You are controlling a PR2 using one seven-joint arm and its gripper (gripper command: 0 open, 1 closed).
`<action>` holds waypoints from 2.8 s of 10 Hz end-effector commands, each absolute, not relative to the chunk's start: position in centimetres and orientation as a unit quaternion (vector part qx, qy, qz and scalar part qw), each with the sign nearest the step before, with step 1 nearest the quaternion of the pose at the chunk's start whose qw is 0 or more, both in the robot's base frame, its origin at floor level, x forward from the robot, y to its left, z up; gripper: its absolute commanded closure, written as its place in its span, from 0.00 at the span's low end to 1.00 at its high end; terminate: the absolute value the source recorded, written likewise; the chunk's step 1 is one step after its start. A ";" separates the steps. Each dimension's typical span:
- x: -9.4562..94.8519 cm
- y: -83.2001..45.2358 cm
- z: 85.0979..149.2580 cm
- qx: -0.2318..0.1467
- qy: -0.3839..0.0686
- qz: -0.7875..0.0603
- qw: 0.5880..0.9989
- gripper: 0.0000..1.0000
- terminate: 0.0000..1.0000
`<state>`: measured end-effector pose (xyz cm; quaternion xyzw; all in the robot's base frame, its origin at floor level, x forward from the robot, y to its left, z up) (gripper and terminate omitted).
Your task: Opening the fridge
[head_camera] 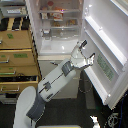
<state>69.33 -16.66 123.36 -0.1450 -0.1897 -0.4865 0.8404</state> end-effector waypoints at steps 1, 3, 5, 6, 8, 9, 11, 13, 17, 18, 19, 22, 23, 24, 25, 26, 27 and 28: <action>-4.9 -127.6 137.8 -0.137 -0.059 -0.781 0.607 0.00 0.00; -10.6 -123.6 137.6 -0.130 -0.064 -0.807 0.573 0.00 0.00; -14.6 -120.9 138.3 -0.125 -0.078 -0.822 0.551 0.00 0.00; -16.6 -118.8 138.4 -0.128 -0.083 -0.833 0.531 0.00 0.00; -12.8 -114.9 135.3 -0.122 -0.088 -0.842 0.518 0.00 0.00; -5.2 -107.9 129.3 -0.098 -0.098 -0.858 0.495 0.00 0.00; 6.2 -95.8 124.3 -0.086 -0.122 -0.864 0.480 0.00 0.00; 25.2 -79.2 119.2 -0.109 -0.132 -0.818 0.549 0.00 0.00; 51.4 -48.8 113.7 -0.085 -0.179 -0.665 0.720 0.00 0.00; 53.6 -43.6 112.6 -0.082 -0.180 -0.644 0.739 0.00 0.00; 56.1 -35.9 110.9 -0.087 -0.186 -0.608 0.767 0.00 0.00; 58.7 -22.9 106.5 -0.088 -0.190 -0.553 0.806 0.00 0.00; 59.0 -20.4 105.6 -0.083 -0.185 -0.548 0.812 0.00 0.00; 59.1 -16.6 104.6 -0.081 -0.179 -0.542 0.817 0.00 0.00; 59.2 -12.3 103.5 -0.079 -0.176 -0.528 0.827 0.00 0.00; 59.0 -7.2 102.1 -0.069 -0.173 -0.508 0.841 0.00 0.00; 58.4 -2.0 100.5 -0.061 -0.167 -0.485 0.856 0.00 0.00; 58.0 2.2 99.4 -0.061 -0.165 -0.455 0.873 0.00 0.00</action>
